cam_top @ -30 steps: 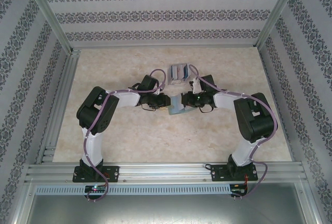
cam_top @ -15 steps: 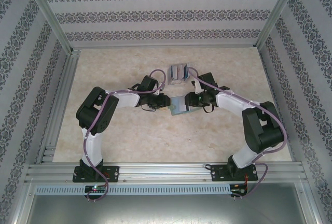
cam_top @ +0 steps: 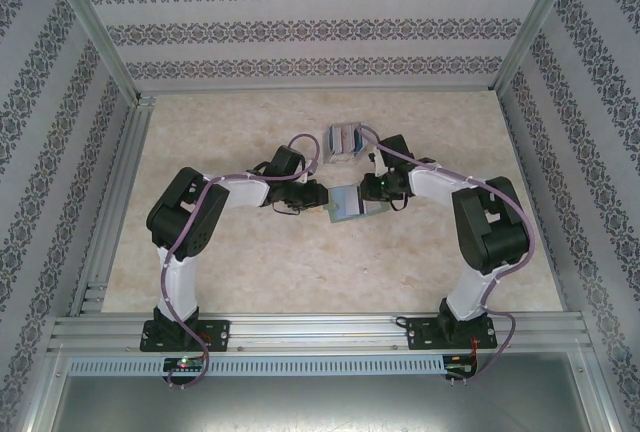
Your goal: Put the credit cards into the card holder
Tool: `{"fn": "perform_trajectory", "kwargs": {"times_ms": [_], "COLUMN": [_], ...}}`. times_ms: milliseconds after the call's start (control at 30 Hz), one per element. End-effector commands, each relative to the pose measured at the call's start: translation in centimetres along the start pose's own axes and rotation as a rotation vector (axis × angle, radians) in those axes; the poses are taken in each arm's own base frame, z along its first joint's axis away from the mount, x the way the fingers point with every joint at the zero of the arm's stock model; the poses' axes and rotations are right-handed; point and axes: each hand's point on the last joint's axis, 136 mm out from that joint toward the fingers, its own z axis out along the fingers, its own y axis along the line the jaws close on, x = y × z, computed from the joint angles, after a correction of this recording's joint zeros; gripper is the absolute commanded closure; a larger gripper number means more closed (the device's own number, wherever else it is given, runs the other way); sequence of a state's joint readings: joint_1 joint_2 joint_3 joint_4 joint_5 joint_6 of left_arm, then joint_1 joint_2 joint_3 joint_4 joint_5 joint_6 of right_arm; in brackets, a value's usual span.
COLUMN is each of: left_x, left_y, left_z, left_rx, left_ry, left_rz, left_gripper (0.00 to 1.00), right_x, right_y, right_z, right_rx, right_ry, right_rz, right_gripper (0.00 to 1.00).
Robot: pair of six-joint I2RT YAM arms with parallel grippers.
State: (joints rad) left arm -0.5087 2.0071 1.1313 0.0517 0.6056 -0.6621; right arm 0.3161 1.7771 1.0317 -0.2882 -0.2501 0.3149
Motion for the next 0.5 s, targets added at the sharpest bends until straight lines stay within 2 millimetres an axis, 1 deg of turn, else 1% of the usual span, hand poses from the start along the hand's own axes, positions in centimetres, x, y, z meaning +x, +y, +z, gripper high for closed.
{"fn": "perform_trajectory", "kwargs": {"times_ms": [0,200,367,467], "left_x": [1.9,2.0,1.8,1.7], "left_y": [0.9,1.0,0.9,0.9], "left_z": [0.6,1.0,1.0,1.1], "left_rx": [-0.026,-0.022,-0.019,-0.019], "left_ry": [0.044,0.050,0.049,0.052], "left_rz": [-0.010,-0.014,-0.013,-0.012], "left_gripper": [0.75,0.75,0.75,0.75], "right_x": [-1.5,-0.9,-0.7,-1.0], "right_y": [0.3,1.4,2.6,3.5], "right_z": [0.0,1.3,1.5,1.5], "right_rx": [-0.007,-0.016,-0.032,-0.056], "right_ry": [-0.030,0.001,0.007,0.004], "right_rz": [-0.001,-0.026,-0.038,-0.043], "right_gripper": [0.78,0.78,0.79,0.79]}}
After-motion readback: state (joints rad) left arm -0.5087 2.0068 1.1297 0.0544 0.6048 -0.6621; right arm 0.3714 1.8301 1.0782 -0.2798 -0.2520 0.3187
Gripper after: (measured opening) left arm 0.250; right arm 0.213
